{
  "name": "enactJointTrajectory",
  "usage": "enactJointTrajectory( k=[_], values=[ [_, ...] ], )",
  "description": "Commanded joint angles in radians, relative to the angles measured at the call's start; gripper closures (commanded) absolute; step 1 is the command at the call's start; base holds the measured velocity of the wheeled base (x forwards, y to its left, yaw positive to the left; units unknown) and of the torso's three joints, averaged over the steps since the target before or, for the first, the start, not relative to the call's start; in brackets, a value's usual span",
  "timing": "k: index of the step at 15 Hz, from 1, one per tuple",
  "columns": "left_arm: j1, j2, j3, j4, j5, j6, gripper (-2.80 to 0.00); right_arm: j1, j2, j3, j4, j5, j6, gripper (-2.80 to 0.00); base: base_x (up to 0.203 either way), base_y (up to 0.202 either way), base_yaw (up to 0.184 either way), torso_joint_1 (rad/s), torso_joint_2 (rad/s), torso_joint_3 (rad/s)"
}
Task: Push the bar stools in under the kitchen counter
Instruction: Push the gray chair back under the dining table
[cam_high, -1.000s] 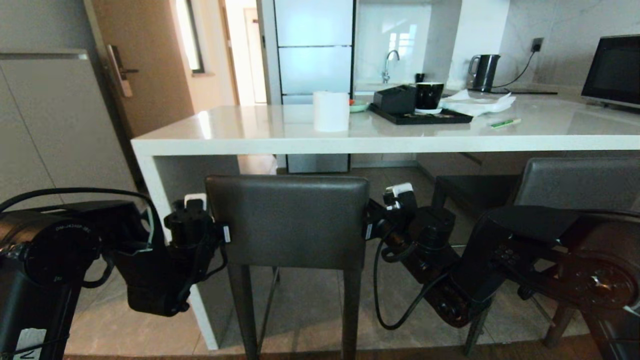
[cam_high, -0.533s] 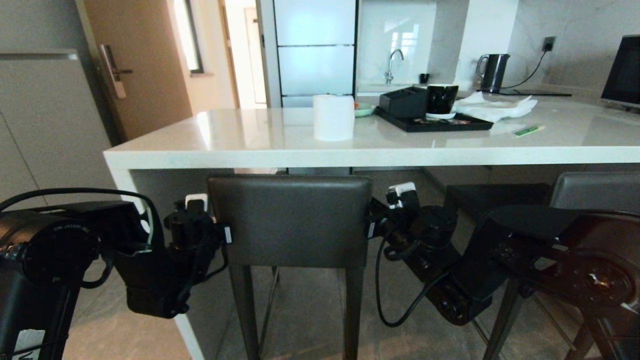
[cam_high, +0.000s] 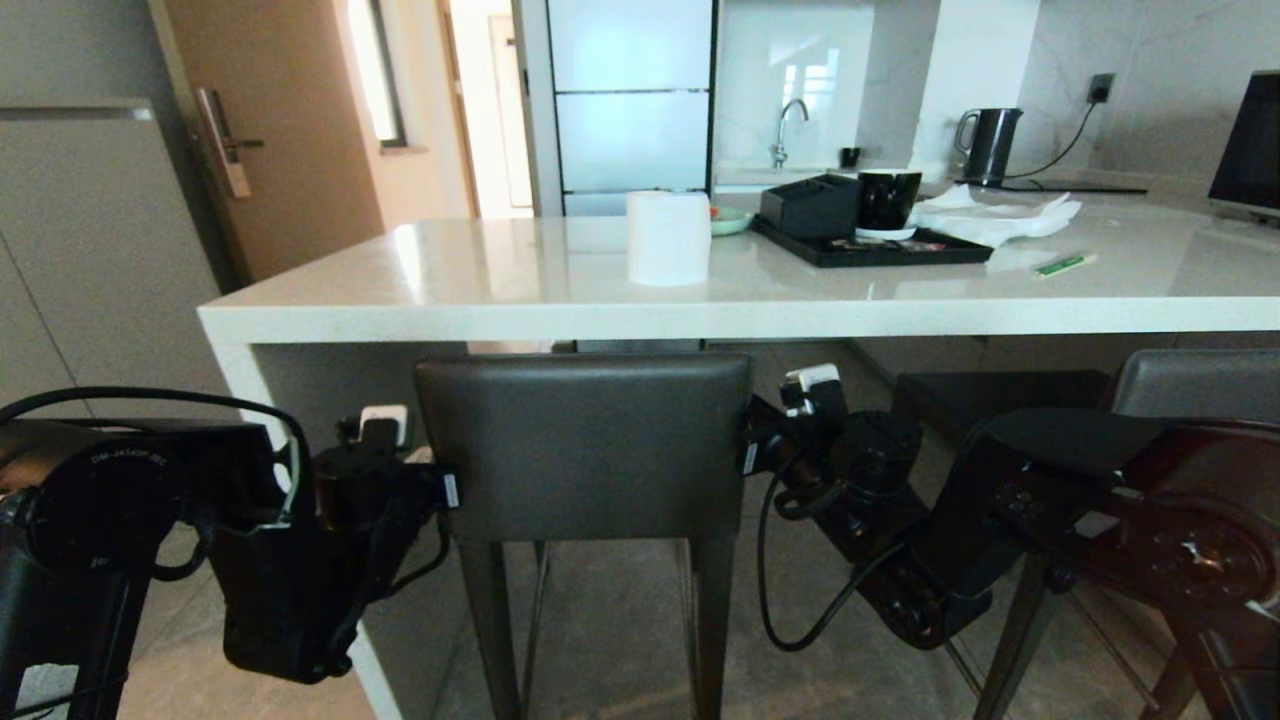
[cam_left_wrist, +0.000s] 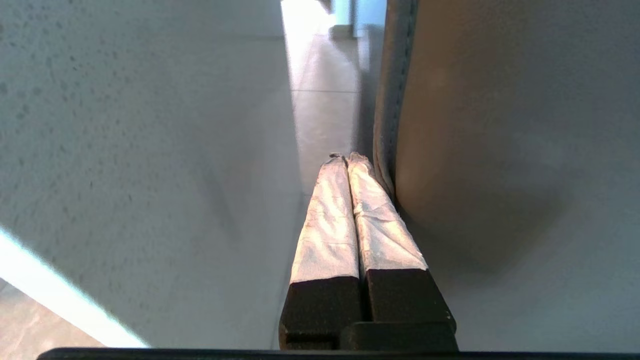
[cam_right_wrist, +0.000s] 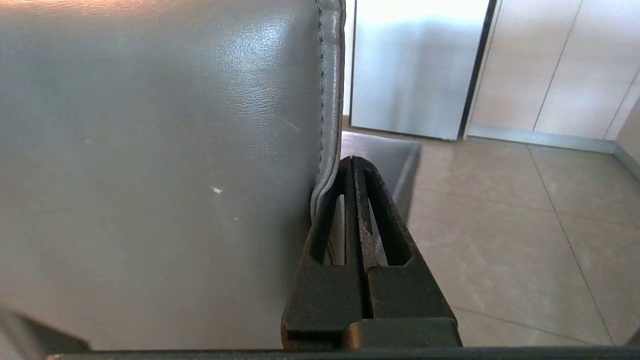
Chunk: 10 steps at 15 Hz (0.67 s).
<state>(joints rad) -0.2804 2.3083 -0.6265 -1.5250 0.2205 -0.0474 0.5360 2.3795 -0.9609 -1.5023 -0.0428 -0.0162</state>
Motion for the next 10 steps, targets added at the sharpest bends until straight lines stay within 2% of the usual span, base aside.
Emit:
enactJointTrajectory(
  k=[1, 6, 10],
  values=[
    [-0.003, -0.025, 0.073, -0.004, -0.005, 0.002, 0.0, -0.004, -0.02, 0.022, -0.005, -0.015, 0.0, 0.0, 0.0, 0.0, 0.0, 0.0, 0.0, 0.0],
    [0.01, -0.118, 0.13, -0.005, -0.006, 0.003, 0.0, -0.03, -0.098, 0.117, -0.02, -0.044, 0.011, 0.0, 0.0, 0.0, 0.0, 0.0, 0.0, 0.0],
    [0.048, -0.142, 0.142, -0.005, -0.003, 0.003, 0.0, -0.065, -0.162, 0.176, -0.022, -0.045, 0.012, 0.0, 0.0, 0.0, 0.0, 0.0, 0.0, 0.0]
  ],
)
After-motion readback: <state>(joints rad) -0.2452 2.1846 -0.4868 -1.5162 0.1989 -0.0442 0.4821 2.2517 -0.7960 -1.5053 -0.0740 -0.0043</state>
